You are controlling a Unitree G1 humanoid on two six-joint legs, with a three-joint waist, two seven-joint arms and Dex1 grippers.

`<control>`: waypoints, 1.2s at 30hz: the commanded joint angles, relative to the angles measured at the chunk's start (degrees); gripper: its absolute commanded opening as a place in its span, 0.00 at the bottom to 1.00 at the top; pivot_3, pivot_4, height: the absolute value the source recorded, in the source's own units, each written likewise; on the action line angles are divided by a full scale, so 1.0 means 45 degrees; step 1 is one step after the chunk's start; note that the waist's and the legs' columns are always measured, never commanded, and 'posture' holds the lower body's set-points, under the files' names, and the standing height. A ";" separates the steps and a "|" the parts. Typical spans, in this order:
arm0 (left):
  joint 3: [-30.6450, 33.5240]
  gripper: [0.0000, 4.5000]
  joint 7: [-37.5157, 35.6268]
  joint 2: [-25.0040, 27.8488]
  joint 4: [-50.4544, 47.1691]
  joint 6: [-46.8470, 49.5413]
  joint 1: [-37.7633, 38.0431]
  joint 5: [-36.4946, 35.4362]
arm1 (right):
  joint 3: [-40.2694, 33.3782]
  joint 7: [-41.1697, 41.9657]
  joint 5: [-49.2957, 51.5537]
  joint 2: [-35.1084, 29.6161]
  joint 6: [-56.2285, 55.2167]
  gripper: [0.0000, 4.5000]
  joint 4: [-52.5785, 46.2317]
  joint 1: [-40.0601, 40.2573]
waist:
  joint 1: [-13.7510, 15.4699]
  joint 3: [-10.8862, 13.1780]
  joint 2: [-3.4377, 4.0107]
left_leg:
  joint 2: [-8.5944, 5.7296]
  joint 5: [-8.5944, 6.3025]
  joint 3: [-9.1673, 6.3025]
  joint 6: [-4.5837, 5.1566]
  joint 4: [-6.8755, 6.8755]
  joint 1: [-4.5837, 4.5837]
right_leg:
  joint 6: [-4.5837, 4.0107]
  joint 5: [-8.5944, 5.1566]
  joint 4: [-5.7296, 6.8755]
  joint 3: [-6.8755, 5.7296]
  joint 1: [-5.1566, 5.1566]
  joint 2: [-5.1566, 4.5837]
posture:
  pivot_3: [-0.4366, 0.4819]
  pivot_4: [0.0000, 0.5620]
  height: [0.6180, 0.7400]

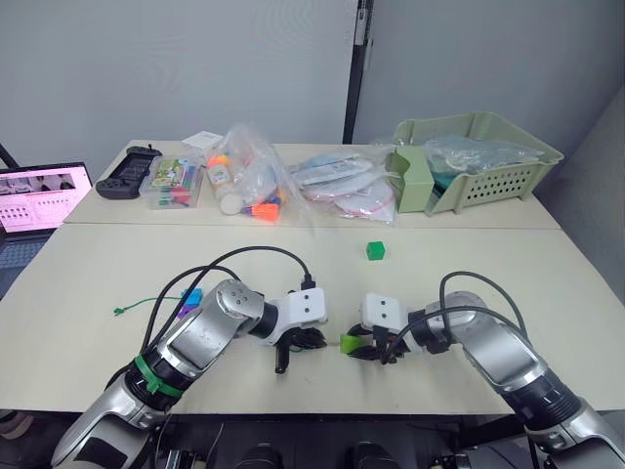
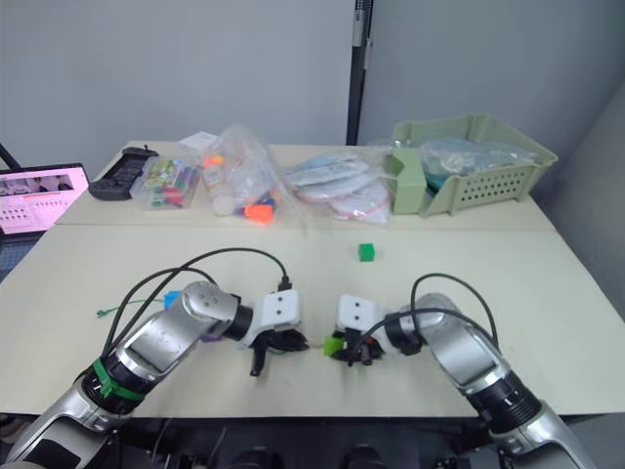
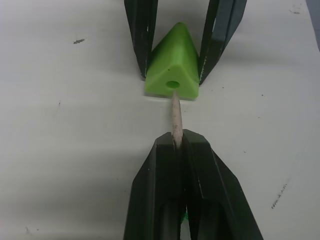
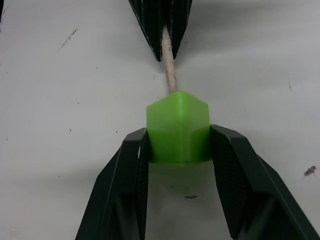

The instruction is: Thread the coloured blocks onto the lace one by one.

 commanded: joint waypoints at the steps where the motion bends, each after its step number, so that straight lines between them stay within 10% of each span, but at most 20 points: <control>1: -0.0179 0.00 0.0028 -0.0322 -0.0294 -0.0117 -0.0330 -0.0087 | 0.0470 -0.0149 -0.0181 0.0151 0.0292 0.29 -0.0171 0.0063 | 0.0007 -0.0001 -0.0001 | -0.0002 0.0000 0.0000 0.0000 0.0002 -0.0001 | 0.0000 0.0000 0.0000 0.0000 0.0001 -0.0001 | 0.48 0.27 1.00; 15: -0.0348 0.00 0.0752 -0.2544 0.1302 -0.0925 -0.0195 -0.0491 | 0.0410 -0.0535 -0.0037 0.0423 0.0908 0.29 -0.0681 0.0125 | 0.0114 -0.0011 0.0007 | -0.0027 0.0000 0.0003 0.0000 0.0014 0.0023 | 0.0003 -0.0001 -0.0004 -0.0004 0.0042 -0.0018 | 0.48 0.27 1.00; 23: 0.1204 0.56 -0.0006 -0.1868 0.1087 -0.1649 0.0259 -0.1037 | 0.0327 -0.0623 -0.0049 0.0301 0.1040 0.29 -0.0837 0.0288 | 0.0075 -0.0010 0.0006 | -0.0028 0.0000 -0.0005 -0.0001 0.0017 0.0095 | 0.0007 -0.0003 -0.0026 -0.0021 0.0136 -0.0024 | 0.48 0.27 1.00; 36: 0.1746 0.57 -0.0776 -0.0159 0.2075 -0.3394 0.1058 -0.1158 | 0.0306 -0.0587 0.0101 -0.0022 0.1147 0.29 -0.0971 0.0390 | 0.0071 -0.0010 0.0006 | -0.0023 0.0000 -0.0019 0.0000 -0.0014 0.0069 | 0.0005 -0.0003 -0.0028 -0.0013 0.0084 -0.0030 | 0.48 0.27 1.00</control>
